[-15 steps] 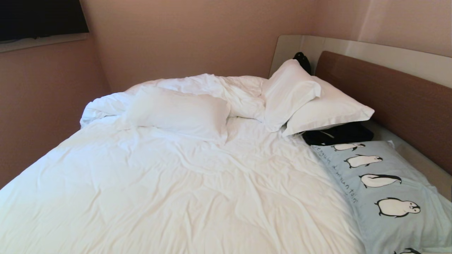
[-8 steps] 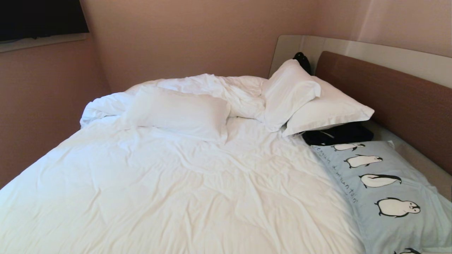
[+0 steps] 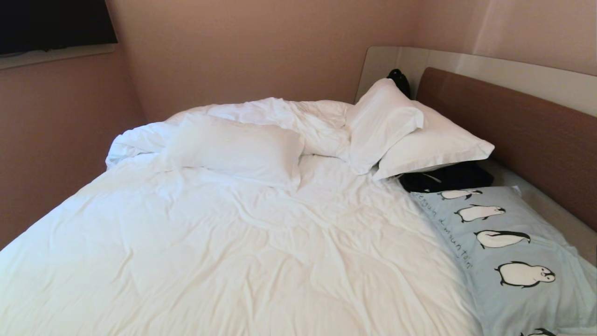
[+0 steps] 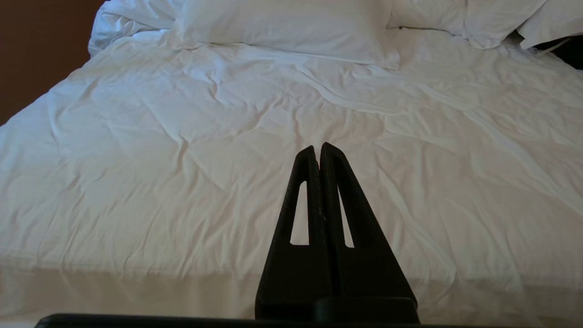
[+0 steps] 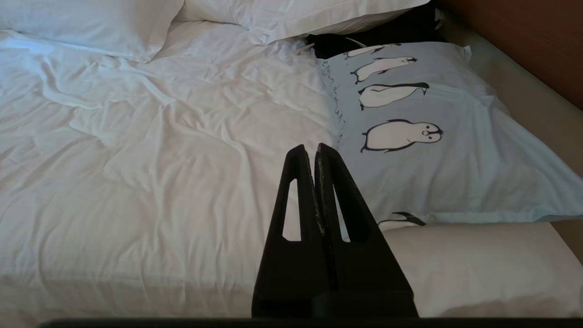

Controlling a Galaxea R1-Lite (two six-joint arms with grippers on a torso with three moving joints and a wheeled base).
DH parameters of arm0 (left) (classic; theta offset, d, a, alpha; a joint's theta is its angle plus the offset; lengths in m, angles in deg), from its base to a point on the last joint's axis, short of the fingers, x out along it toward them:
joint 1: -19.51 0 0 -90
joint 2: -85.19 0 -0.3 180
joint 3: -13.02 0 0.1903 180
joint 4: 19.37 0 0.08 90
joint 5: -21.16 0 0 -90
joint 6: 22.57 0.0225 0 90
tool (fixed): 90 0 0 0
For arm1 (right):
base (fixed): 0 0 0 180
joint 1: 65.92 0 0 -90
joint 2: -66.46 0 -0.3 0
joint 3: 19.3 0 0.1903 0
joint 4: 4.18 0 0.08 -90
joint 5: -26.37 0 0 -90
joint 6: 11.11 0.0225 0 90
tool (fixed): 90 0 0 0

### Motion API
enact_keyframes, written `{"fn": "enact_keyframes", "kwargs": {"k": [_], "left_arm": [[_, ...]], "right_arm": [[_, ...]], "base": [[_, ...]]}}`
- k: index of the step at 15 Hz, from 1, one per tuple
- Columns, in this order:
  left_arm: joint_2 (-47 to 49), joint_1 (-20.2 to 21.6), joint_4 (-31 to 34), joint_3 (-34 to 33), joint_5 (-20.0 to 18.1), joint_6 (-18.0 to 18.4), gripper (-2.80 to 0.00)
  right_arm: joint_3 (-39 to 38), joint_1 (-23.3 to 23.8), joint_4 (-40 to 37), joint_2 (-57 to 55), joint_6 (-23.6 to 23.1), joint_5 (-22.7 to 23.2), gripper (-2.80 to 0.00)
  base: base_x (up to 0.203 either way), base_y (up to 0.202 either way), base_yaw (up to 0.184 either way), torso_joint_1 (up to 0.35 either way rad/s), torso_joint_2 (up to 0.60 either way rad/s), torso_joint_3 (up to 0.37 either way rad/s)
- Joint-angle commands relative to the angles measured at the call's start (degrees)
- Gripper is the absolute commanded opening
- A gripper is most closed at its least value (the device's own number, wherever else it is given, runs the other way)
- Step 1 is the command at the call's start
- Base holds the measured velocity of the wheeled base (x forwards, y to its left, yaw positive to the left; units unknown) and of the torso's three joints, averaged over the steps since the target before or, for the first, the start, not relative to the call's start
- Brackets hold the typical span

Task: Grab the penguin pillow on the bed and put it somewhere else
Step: Pick up the pillow

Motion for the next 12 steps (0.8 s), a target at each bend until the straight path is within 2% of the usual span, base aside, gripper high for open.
{"fn": "enact_keyframes", "kwargs": {"k": [1,12], "left_arm": [[0.0,0.0,0.0,0.0,0.0,0.0,-2.80],[0.0,0.0,0.0,0.0,0.0,0.0,-2.80]], "right_arm": [[0.0,0.0,0.0,0.1,-0.1,0.0,-2.80],[0.0,0.0,-0.1,0.1,0.5,-0.1,-2.80]], "base": [[0.000,0.000,0.000,0.000,0.00,0.000],[0.000,0.000,0.000,0.000,0.00,0.000]]}}
